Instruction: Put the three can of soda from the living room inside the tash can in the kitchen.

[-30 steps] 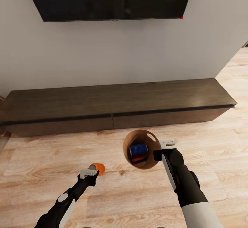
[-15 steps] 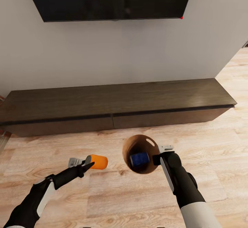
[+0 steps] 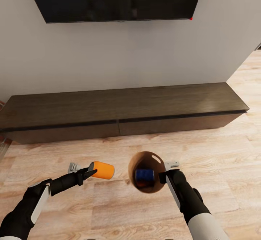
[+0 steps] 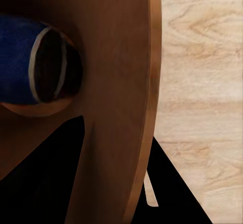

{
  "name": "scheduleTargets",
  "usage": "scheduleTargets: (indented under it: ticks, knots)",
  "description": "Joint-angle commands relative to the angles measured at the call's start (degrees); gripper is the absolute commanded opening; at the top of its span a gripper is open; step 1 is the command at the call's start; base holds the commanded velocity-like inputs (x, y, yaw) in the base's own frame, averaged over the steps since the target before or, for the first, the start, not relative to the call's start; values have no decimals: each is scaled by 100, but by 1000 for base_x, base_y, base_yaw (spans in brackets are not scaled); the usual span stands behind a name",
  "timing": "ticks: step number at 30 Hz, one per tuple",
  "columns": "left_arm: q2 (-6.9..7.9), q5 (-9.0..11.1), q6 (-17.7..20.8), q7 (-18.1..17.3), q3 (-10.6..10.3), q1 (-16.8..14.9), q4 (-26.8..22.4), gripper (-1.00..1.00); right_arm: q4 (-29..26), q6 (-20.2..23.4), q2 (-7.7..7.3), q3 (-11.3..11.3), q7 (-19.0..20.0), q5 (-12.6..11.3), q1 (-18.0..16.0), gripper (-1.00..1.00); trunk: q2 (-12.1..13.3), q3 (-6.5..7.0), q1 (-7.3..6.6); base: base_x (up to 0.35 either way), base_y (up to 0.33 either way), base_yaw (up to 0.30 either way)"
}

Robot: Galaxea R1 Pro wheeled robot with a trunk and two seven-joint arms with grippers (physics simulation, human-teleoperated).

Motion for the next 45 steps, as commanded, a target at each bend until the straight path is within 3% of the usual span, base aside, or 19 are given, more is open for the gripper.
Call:
scheduleTargets:
  ticks: [1, 9, 15, 21, 27, 37, 41, 45]
  knots:
    - [0, -1, -5, 6, -1, 0, -1, -100, 56, -44, 1, 2, 5, -53, -2, -100, 0, 0, 0, 0, 0, 0]
    - [0, 7, -1, 2, -3, 0, -2, -100, 311, -179, 1, -1, 4, -47, -2, -100, 0, 0, 0, 0, 0, 0]
    - [0, 7, 0, -10, 4, 0, -2, -100, 627, -570, 1, -3, 4, -39, -16, -100, 0, 0, 0, 0, 0, 0]
    - [0, 8, 14, -307, 5, 0, -2, -100, 782, -653, 1, -7, 3, -38, -34, -100, 0, 0, 0, 0, 0, 0]
    - [-6, 14, 17, -374, 1, 0, 7, -100, 811, -665, 1, -8, 3, -38, -37, -100, 0, 0, 0, 0, 0, 0]
    - [-67, 514, 17, -383, -56, -1, 33, -100, 924, -822, 1, -7, -1, -38, -45, -100, 0, 0, 0, 0, 0, 0]
    - [-250, 561, 17, -380, -97, 0, 52, -100, 934, -850, 1, -8, -1, -38, -46, -100, 0, 0, 0, 0, 0, 0]
    - [-318, 573, 21, -377, -132, 0, 57, -100, 936, -857, 1, -8, -1, -38, -46, -100, 0, 0, 0, 0, 0, 0]
